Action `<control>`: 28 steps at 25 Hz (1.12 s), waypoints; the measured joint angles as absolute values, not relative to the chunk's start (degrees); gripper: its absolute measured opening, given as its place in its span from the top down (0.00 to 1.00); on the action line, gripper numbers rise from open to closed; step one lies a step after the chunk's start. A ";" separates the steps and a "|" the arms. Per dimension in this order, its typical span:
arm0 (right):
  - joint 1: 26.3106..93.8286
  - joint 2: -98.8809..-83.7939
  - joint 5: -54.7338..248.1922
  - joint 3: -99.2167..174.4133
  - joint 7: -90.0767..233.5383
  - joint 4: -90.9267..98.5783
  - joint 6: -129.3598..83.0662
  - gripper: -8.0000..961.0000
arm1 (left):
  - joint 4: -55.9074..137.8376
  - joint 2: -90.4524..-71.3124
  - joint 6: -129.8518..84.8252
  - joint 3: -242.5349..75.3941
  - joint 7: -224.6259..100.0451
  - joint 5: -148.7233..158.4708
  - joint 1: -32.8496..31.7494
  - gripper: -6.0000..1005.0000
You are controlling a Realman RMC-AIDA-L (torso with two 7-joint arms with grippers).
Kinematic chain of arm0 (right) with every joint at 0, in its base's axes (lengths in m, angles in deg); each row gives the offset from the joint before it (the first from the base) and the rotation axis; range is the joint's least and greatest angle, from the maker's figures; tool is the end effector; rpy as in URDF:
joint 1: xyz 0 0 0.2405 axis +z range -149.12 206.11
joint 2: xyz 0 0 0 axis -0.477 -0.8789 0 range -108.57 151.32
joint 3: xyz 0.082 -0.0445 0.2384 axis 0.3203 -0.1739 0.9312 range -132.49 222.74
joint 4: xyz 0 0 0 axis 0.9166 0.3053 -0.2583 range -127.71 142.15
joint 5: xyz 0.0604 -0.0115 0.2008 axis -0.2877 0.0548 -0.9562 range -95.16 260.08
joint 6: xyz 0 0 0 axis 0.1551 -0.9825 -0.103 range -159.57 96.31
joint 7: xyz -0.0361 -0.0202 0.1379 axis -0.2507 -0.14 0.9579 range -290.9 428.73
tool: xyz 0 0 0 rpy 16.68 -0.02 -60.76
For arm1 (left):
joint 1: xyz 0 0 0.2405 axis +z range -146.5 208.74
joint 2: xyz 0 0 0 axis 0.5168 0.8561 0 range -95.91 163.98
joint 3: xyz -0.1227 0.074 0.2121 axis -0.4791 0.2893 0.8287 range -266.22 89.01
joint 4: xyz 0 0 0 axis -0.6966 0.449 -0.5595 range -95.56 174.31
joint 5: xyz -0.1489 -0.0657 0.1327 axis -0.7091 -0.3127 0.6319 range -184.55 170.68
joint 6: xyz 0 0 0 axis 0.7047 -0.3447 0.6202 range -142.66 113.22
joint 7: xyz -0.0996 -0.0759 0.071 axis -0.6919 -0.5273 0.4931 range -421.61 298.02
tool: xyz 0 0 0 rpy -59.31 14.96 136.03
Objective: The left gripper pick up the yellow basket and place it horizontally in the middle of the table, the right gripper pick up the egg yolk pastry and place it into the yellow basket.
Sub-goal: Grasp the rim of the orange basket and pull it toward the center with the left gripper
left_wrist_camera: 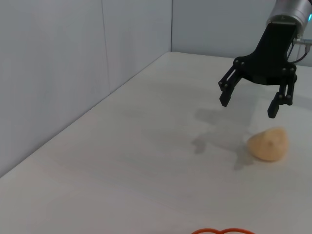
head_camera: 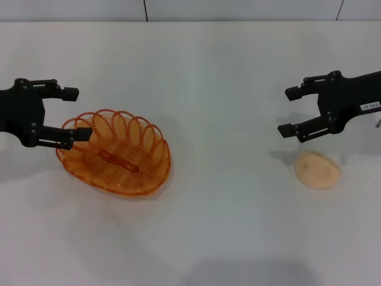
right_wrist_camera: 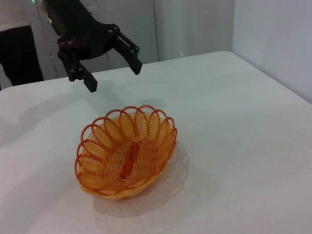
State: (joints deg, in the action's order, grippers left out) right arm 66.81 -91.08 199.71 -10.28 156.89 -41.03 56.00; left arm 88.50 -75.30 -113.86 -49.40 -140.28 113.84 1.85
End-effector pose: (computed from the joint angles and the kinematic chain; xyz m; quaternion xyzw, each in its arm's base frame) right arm 0.2090 0.3808 0.0333 -0.9857 0.0925 0.0965 0.1026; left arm -0.2802 0.3335 0.0928 -0.9747 -0.1170 -0.1245 0.1439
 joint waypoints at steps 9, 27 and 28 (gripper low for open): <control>66.81 -91.12 199.78 -10.41 156.89 -41.03 55.38 0.09 | 88.50 -75.30 -113.85 -49.33 -140.28 113.84 1.76 0.13; 65.63 -91.21 199.80 -10.42 156.89 -41.31 55.39 0.09 | 96.82 -76.63 -114.58 -48.89 -157.99 116.27 1.76 0.13; 65.48 -91.21 199.80 -10.42 156.79 -41.37 55.39 0.09 | 97.95 -76.68 -114.86 -48.62 -160.54 116.74 1.76 0.13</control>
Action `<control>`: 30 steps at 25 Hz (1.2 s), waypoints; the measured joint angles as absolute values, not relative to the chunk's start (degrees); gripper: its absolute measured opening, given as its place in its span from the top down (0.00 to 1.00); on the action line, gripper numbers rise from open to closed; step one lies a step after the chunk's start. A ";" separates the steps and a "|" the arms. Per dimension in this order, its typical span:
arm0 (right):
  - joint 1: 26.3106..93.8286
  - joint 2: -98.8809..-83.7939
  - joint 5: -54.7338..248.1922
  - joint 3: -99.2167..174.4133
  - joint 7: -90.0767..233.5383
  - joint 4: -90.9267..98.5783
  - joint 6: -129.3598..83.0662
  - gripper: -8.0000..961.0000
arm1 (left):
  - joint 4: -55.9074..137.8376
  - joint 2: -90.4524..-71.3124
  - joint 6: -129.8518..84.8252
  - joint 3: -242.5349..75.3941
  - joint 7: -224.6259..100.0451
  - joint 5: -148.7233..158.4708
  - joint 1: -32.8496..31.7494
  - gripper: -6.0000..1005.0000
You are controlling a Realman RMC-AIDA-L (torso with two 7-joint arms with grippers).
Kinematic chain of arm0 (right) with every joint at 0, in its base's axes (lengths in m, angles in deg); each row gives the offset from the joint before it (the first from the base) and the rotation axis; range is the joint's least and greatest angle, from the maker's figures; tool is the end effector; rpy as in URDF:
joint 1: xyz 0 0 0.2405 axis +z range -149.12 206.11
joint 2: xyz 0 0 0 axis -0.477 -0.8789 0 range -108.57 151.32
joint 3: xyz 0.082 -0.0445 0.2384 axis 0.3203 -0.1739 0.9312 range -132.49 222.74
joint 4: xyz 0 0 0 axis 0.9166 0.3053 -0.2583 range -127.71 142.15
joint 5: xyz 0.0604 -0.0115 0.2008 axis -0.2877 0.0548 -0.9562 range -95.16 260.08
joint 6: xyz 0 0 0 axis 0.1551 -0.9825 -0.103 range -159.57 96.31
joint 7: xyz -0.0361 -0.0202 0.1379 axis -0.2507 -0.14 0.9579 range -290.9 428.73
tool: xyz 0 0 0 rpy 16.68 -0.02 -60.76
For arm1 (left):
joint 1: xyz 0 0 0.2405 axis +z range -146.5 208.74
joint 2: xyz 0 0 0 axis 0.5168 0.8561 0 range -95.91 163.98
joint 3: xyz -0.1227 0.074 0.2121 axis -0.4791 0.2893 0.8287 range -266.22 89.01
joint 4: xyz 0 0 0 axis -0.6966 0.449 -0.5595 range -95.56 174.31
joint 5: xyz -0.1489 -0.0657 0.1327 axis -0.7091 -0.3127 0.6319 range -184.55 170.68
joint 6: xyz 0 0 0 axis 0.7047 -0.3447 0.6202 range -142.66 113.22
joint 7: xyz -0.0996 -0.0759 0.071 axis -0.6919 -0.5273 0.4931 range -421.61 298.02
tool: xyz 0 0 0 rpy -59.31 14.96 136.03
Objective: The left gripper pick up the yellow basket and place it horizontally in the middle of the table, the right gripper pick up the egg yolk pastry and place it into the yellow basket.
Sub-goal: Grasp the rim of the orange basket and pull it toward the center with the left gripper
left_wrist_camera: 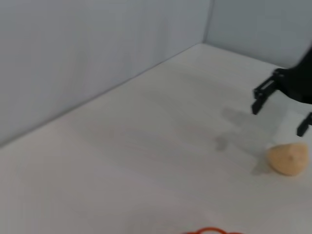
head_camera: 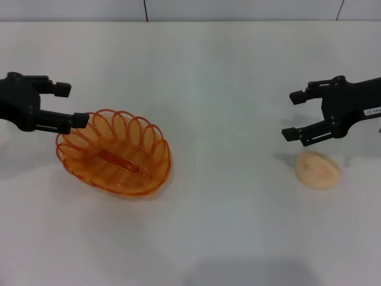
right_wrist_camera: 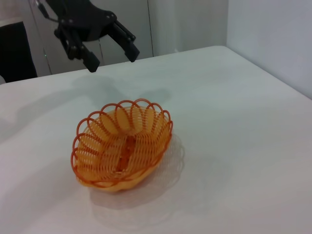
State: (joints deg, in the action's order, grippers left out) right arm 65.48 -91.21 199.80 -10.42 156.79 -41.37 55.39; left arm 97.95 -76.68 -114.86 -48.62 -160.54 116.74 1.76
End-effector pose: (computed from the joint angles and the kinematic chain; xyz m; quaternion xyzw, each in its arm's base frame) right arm 0.2171 0.3773 0.0331 -0.9845 0.1009 0.0935 0.1089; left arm -0.2650 0.3386 0.1048 -0.9557 -0.2341 -0.1040 0.1450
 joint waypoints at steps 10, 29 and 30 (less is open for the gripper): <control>65.22 -91.20 199.81 -10.42 155.60 -41.40 55.41 0.09 | 103.08 -75.90 -114.69 -47.37 -183.59 132.00 -2.52 0.13; 65.67 -92.05 199.89 -11.32 154.96 -41.63 55.81 0.09 | 89.49 -77.59 -102.85 -44.20 -183.02 143.40 -10.03 0.13; 65.68 -92.07 199.89 -11.33 154.96 -41.64 55.81 0.09 | 88.98 -77.74 -102.14 -43.58 -183.11 143.40 -10.04 0.13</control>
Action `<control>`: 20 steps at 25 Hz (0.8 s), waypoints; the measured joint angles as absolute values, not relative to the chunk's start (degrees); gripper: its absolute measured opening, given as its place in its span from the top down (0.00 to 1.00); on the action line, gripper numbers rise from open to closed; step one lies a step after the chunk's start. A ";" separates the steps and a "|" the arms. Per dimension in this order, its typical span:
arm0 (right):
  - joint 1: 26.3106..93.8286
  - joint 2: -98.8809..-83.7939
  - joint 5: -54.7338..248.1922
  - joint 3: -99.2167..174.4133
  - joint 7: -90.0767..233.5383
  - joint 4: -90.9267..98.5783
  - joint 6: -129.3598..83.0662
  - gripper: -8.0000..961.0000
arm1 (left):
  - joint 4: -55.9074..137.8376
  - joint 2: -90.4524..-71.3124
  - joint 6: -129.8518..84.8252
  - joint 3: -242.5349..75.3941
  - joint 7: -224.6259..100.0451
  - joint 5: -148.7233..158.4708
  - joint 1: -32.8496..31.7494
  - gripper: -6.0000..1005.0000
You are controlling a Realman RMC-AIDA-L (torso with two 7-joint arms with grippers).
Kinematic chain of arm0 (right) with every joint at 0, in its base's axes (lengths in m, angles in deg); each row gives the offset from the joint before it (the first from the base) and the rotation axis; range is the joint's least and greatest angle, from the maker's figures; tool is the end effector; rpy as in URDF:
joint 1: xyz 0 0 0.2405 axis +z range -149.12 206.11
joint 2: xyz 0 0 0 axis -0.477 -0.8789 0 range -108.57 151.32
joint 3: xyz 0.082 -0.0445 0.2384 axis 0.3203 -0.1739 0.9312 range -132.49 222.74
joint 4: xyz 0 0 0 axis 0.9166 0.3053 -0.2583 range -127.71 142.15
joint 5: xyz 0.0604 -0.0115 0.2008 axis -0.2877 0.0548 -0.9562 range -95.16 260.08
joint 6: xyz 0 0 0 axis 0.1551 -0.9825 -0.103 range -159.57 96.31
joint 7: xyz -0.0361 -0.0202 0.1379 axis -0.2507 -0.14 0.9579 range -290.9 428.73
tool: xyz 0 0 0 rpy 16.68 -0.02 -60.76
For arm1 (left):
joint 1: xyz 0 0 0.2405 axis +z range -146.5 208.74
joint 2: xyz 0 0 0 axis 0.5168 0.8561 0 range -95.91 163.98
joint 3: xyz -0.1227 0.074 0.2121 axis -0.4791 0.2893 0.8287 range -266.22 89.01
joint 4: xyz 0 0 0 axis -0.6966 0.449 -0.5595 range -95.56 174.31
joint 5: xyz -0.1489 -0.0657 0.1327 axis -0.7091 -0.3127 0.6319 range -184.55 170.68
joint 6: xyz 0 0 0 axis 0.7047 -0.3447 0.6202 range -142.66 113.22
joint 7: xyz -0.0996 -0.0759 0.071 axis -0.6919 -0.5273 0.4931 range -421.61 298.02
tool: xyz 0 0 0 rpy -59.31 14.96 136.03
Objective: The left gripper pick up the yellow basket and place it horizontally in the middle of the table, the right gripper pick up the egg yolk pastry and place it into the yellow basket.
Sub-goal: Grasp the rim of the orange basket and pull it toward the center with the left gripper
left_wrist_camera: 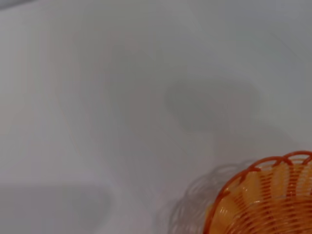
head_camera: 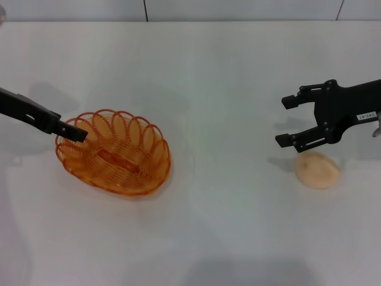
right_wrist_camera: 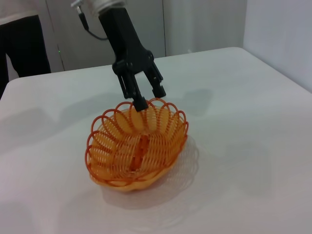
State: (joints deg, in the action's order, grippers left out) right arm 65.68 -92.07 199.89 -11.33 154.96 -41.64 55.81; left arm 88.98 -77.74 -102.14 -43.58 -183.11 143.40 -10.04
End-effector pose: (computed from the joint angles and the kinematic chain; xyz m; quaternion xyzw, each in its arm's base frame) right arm 0.2120 0.3744 0.0251 -0.9878 0.0792 0.0924 0.0971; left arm -0.2740 0.3850 0.0665 -0.8979 -0.3970 0.0914 0.1668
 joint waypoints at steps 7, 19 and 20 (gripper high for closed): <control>65.67 -92.18 199.88 -11.39 154.80 -41.65 55.47 0.09 | 85.96 -78.20 -98.55 -42.32 -183.28 143.46 -10.30 0.13; 65.44 -92.35 199.88 -11.39 154.54 -41.58 55.37 0.09 | 85.89 -78.86 -97.41 -42.06 -183.00 143.49 -10.09 0.21; 65.40 -92.35 199.88 -11.39 154.53 -41.58 55.34 0.09 | 85.87 -78.88 -97.23 -42.04 -182.99 143.48 -10.02 0.24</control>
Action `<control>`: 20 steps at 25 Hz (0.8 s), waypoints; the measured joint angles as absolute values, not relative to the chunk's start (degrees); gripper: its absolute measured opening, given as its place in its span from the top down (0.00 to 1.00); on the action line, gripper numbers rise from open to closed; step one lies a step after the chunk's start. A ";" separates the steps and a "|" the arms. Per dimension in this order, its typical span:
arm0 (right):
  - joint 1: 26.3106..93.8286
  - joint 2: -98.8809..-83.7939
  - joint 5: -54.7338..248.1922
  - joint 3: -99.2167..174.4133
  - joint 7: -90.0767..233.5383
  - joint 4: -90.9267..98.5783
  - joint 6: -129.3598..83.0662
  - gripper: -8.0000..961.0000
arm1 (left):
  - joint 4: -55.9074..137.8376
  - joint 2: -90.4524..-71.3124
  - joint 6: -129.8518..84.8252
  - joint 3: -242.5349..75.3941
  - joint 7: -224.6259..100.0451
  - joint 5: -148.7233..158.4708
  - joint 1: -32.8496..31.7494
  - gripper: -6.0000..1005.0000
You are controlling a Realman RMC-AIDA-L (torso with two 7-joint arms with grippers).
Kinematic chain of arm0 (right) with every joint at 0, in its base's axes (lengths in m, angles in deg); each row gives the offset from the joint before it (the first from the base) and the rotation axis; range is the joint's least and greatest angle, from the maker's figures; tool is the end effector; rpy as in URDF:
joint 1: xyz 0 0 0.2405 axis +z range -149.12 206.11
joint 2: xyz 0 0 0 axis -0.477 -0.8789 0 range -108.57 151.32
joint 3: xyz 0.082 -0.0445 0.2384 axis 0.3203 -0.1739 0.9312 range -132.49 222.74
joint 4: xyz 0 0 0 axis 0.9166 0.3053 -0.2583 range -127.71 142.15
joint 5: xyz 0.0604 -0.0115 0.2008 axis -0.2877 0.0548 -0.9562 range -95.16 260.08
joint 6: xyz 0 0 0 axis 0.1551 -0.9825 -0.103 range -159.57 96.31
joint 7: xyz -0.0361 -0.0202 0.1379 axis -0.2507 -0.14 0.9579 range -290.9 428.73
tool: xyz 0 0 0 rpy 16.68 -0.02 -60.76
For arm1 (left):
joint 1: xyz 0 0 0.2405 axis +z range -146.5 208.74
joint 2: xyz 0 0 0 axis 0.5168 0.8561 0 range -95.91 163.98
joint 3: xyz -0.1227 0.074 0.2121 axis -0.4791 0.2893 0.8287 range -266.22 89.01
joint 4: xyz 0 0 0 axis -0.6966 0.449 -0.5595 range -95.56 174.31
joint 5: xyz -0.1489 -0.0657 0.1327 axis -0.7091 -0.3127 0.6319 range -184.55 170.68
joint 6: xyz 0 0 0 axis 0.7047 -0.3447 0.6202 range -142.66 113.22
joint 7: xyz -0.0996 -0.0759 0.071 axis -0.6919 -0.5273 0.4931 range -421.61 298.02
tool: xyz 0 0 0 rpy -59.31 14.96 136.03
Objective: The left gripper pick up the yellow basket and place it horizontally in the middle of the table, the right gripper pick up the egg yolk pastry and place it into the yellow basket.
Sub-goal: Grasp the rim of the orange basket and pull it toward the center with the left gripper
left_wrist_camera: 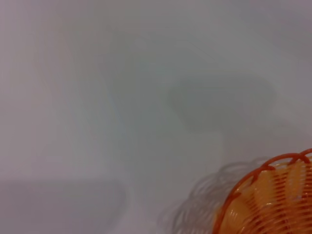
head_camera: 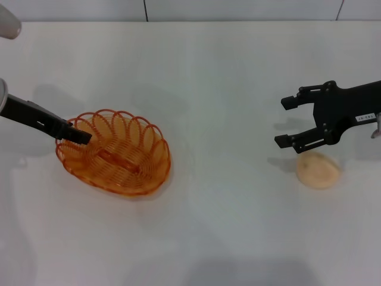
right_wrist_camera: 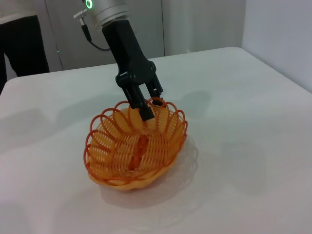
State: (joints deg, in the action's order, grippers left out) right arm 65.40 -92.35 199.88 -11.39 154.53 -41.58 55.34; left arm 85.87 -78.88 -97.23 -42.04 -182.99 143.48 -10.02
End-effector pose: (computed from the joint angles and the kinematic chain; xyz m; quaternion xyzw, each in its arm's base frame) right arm 0.2134 0.3736 0.0230 -0.9876 0.0789 0.0929 0.0994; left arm -0.2802 0.3866 0.0483 -0.8954 -0.3989 0.0948 0.1734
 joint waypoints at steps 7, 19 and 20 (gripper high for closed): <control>65.34 -92.42 199.88 -11.39 154.52 -41.56 55.12 0.09 | 85.87 -78.90 -96.86 -42.02 -182.99 143.33 -9.67 0.59; 65.29 -92.54 199.88 -11.35 154.01 -41.31 55.12 0.09 | 85.78 -78.99 -97.34 -42.09 -183.19 143.14 -9.39 0.85; 65.25 -92.58 199.88 -11.35 154.00 -41.34 55.13 0.09 | 85.88 -79.10 -97.49 -42.22 -183.34 143.07 -9.39 0.88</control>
